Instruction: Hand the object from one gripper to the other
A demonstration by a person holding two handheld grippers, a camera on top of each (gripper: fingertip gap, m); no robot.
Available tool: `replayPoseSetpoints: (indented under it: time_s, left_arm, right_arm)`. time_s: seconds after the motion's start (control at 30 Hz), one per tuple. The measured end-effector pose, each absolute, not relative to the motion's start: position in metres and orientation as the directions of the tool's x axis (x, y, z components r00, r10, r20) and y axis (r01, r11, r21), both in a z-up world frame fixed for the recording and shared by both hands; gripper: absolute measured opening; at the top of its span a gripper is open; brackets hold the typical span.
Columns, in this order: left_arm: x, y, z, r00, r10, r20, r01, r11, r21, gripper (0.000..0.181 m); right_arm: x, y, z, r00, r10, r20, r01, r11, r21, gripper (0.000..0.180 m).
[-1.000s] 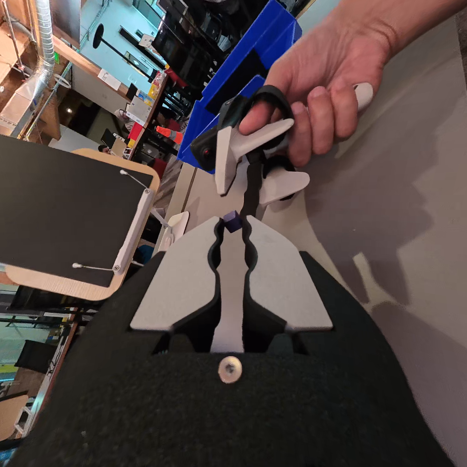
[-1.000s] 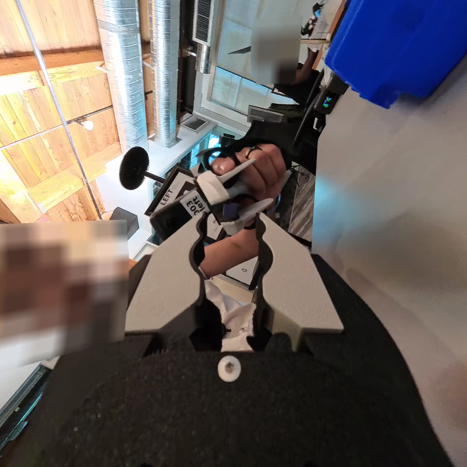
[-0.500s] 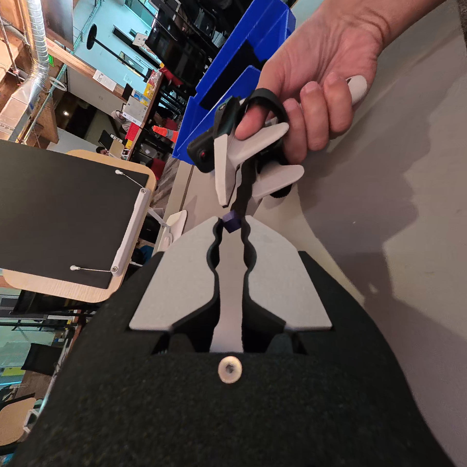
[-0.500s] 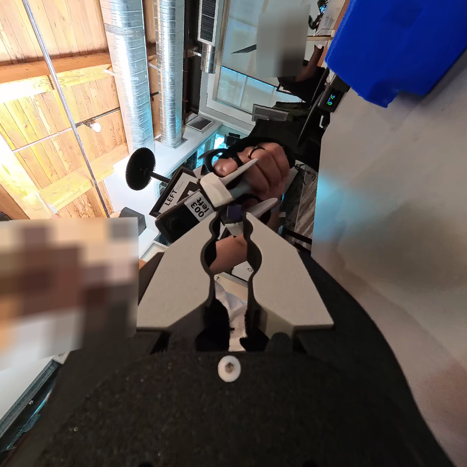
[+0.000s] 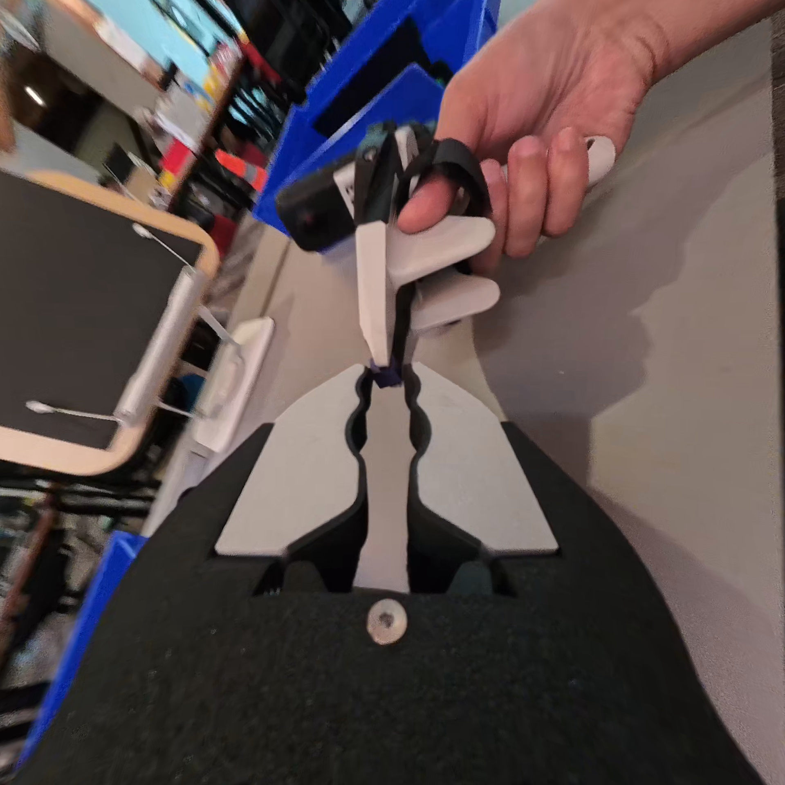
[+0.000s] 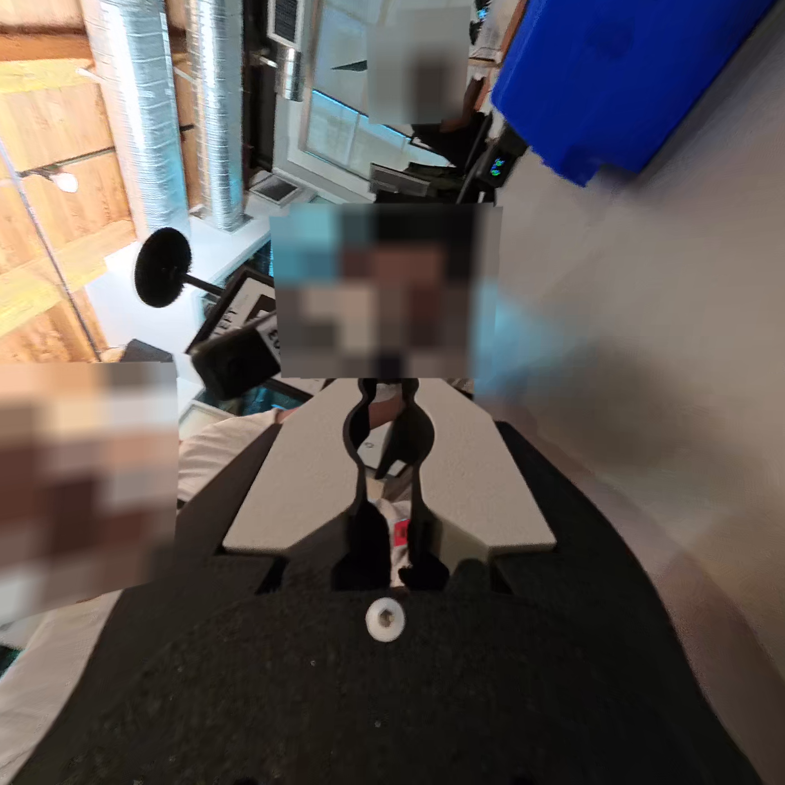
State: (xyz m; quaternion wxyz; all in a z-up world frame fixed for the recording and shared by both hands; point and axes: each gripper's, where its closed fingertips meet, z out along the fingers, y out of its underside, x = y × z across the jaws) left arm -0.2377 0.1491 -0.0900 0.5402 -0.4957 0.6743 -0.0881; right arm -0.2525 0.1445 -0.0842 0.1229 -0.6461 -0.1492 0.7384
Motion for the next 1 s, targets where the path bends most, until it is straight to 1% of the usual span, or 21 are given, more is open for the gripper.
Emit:
replayPoseSetpoints:
  time_s: [0.03, 0.07, 0.1, 0.17, 0.23, 0.27, 0.33, 0.37, 0.43, 0.5, 0.53, 0.6, 0.67, 0.7, 0.77, 0.9, 1.0]
  left_arm:
    - [-0.240, 0.149, -0.093, 0.101, -0.801, -0.590, -0.582, 0.433, -0.688, 0.017]
    - [-0.242, 0.147, -0.094, 0.141, -0.839, -0.525, -0.560, 0.370, -0.742, 0.022]
    - [-0.243, 0.141, -0.093, 0.179, -0.876, -0.447, -0.510, 0.306, -0.804, 0.022]
    - [-0.250, 0.137, -0.093, 0.257, -0.909, -0.327, -0.420, 0.200, -0.885, 0.020]
    - [-0.258, 0.135, -0.092, 0.313, -0.918, -0.243, -0.348, 0.127, -0.929, 0.022]
    - [-0.259, 0.133, -0.090, 0.328, -0.928, -0.178, -0.304, 0.074, -0.950, 0.022]
    - [-0.260, 0.130, -0.086, 0.325, -0.945, 0.027, -0.212, -0.101, -0.972, 0.020]
    - [-0.260, 0.132, -0.085, 0.322, -0.937, 0.132, -0.178, -0.197, -0.964, 0.020]
    - [-0.260, 0.135, -0.085, 0.281, -0.909, 0.307, -0.118, -0.350, -0.929, 0.023]
    - [-0.262, 0.141, -0.092, 0.272, -0.865, 0.422, -0.100, -0.461, -0.882, 0.023]
    - [-0.262, 0.144, -0.094, 0.269, -0.848, 0.457, -0.091, -0.495, -0.864, 0.023]
    - [-0.264, 0.148, -0.099, 0.280, -0.827, 0.487, -0.093, -0.528, -0.844, 0.023]
    - [-0.265, 0.148, -0.101, 0.282, -0.836, 0.470, -0.114, -0.516, -0.849, 0.024]
    - [-0.266, 0.148, -0.101, 0.284, -0.843, 0.456, -0.128, -0.505, -0.854, 0.024]
    - [-0.266, 0.147, -0.103, 0.293, -0.854, 0.430, -0.150, -0.485, -0.862, 0.024]
    - [-0.264, 0.145, -0.107, 0.292, -0.867, 0.405, -0.176, -0.465, -0.868, 0.023]
    - [-0.262, 0.142, -0.107, 0.276, -0.875, 0.398, -0.184, -0.454, -0.872, 0.018]
  right_arm:
    - [-0.250, 0.147, -0.087, -0.106, 0.393, -0.913, -0.004, -0.919, -0.395, 0.010]
    - [-0.247, 0.150, -0.090, -0.073, 0.418, -0.905, -0.020, -0.908, -0.418, 0.009]
    - [-0.243, 0.154, -0.093, -0.023, 0.452, -0.892, -0.029, -0.892, -0.451, 0.009]
    - [-0.233, 0.158, -0.103, 0.101, 0.547, -0.831, -0.020, -0.834, -0.552, 0.010]
    - [-0.224, 0.161, -0.104, 0.182, 0.645, -0.743, -0.020, -0.753, -0.658, 0.010]
    - [-0.221, 0.162, -0.104, 0.235, 0.704, -0.671, -0.008, -0.689, -0.725, 0.010]
    - [-0.213, 0.167, -0.108, 0.378, 0.820, -0.429, 0.087, -0.493, -0.866, 0.010]
    - [-0.212, 0.166, -0.108, 0.418, 0.859, -0.295, 0.151, -0.386, -0.910, 0.010]
    - [-0.216, 0.164, -0.106, 0.465, 0.885, -0.037, 0.287, -0.190, -0.939, 0.010]
    - [-0.226, 0.161, -0.101, 0.472, 0.851, 0.232, 0.425, 0.012, -0.905, 0.010]
    - [-0.231, 0.162, -0.100, 0.466, 0.802, 0.374, 0.509, 0.103, -0.855, 0.010]
    - [-0.242, 0.161, -0.098, 0.417, 0.662, 0.623, 0.650, 0.262, -0.713, 0.010]
    - [-0.251, 0.161, -0.099, 0.341, 0.526, 0.779, 0.747, 0.352, -0.564, 0.010]
    - [-0.255, 0.160, -0.102, 0.300, 0.491, 0.818, 0.779, 0.369, -0.508, 0.010]
    - [-0.264, 0.156, -0.106, 0.258, 0.464, 0.847, 0.795, 0.397, -0.459, 0.010]
    - [-0.272, 0.152, -0.104, 0.244, 0.441, 0.864, 0.793, 0.422, -0.439, 0.010]
    - [-0.273, 0.151, -0.104, 0.243, 0.434, 0.867, 0.794, 0.425, -0.435, 0.010]
